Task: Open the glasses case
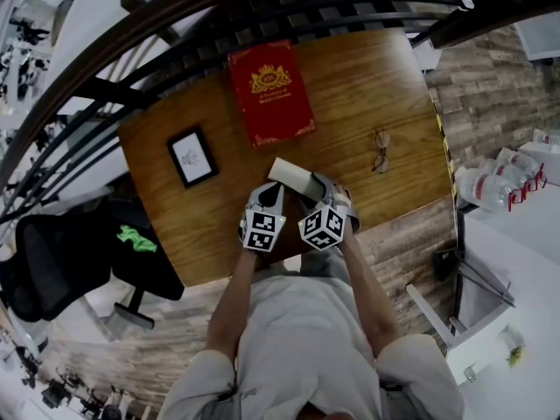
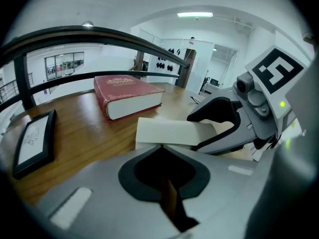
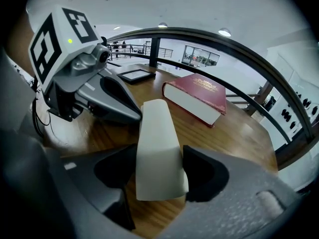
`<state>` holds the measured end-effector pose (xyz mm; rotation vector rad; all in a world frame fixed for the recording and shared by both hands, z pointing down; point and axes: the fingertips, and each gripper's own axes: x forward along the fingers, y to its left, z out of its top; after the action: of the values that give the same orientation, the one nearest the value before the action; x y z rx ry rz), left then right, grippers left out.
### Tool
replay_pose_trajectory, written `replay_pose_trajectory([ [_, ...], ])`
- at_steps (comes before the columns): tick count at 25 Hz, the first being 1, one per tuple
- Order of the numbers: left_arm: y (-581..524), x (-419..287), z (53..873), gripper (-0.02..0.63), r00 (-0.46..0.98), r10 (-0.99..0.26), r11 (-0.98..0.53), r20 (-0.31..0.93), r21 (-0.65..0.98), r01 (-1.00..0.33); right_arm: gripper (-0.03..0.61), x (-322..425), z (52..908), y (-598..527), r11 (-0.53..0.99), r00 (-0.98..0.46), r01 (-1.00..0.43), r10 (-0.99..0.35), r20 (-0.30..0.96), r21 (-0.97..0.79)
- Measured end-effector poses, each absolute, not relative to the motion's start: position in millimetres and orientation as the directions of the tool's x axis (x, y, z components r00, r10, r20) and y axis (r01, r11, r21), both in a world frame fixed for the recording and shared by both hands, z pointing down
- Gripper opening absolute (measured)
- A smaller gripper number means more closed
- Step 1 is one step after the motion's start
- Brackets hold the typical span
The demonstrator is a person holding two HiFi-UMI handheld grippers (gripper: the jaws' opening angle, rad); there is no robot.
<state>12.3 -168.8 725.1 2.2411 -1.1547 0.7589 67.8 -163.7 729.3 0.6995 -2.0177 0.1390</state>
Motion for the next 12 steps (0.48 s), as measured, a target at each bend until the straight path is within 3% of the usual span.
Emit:
replay_pose_trajectory([
  [12, -169.7, 12.4, 727.3, 0.02, 0.475, -0.559, -0.51, 0.68, 0.17, -0.843, 0.288, 68.3, 726.3, -165.4, 0.827, -0.388, -0.541, -0.409, 0.826, 0.155],
])
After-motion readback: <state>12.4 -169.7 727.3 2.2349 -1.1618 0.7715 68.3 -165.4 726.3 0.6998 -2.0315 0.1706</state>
